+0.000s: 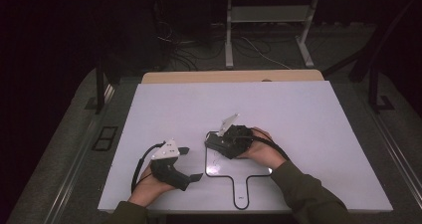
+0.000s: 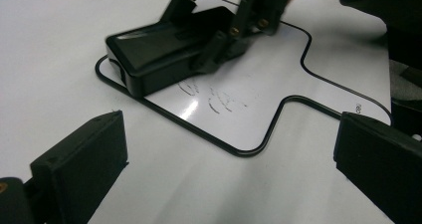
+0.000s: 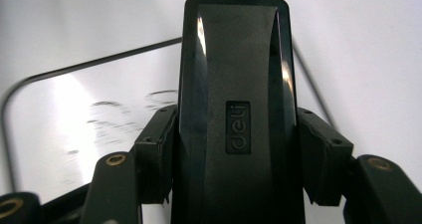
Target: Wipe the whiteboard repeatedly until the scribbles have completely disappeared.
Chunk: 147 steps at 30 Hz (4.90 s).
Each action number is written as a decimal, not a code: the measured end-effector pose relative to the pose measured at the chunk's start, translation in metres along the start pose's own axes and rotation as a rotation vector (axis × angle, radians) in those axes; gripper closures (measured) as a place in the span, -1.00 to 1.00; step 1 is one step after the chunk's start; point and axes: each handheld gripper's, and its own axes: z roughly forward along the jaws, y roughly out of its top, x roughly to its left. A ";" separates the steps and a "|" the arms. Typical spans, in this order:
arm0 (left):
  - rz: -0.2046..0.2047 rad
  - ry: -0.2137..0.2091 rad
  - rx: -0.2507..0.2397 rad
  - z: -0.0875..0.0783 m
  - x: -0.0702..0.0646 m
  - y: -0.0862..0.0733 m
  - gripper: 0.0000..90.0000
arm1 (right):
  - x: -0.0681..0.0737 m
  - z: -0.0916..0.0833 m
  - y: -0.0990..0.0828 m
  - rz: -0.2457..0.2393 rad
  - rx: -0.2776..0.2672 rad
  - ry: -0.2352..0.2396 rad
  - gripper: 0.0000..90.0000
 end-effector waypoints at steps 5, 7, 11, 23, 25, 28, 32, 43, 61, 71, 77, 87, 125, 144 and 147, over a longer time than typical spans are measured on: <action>-0.001 -0.001 0.000 0.000 0.000 0.000 -1.00 | -0.014 0.003 0.002 0.031 0.008 -0.009 -0.14; 0.003 -0.001 0.002 0.000 0.000 0.000 -1.00 | -0.018 0.004 0.004 0.037 0.015 -0.013 -0.14; 0.004 -0.002 0.002 0.000 0.000 0.000 -1.00 | -0.024 0.005 0.003 0.040 0.019 -0.006 -0.14; 0.005 -0.003 0.000 0.001 0.000 0.000 -1.00 | -0.026 0.005 0.002 0.047 0.011 0.017 -0.15; 0.005 -0.003 0.000 0.001 0.000 0.000 -1.00 | -0.026 0.005 0.002 0.048 0.010 0.016 -0.15; 0.004 -0.003 0.002 0.000 -0.001 0.000 -1.00 | -0.024 0.005 0.002 0.059 0.005 0.026 -0.16; 0.007 -0.004 0.004 0.000 -0.001 0.000 -1.00 | -0.024 0.005 0.002 0.055 0.003 0.028 -0.16; 0.008 -0.003 0.001 0.000 -0.001 0.000 -1.00 | -0.025 0.002 0.002 0.057 -0.012 0.024 -0.14; 0.011 -0.003 0.004 0.001 -0.001 0.000 -1.00 | 0.011 -0.005 0.004 -0.060 0.005 0.023 -0.13; 0.015 -0.001 0.005 0.001 -0.001 0.000 -1.00 | 0.042 -0.013 0.001 -0.145 0.010 0.060 -0.13; 0.015 -0.002 0.004 0.001 -0.002 0.000 -1.00 | 0.047 -0.014 0.002 -0.150 0.017 0.048 -0.12; 0.009 -0.003 0.004 0.001 -0.001 0.000 -1.00 | 0.014 -0.005 0.010 -0.103 0.041 -0.020 -0.13; 0.011 -0.008 0.007 0.003 -0.002 0.000 -1.00 | 0.004 -0.003 0.012 -0.080 0.052 -0.014 -0.13; 0.013 -0.011 0.009 0.003 -0.002 0.000 -1.00 | -0.032 0.006 0.021 -0.039 0.102 -0.089 -0.13; 0.014 -0.011 0.010 0.003 -0.002 0.000 -1.00 | -0.026 0.005 0.022 -0.062 0.108 -0.079 -0.13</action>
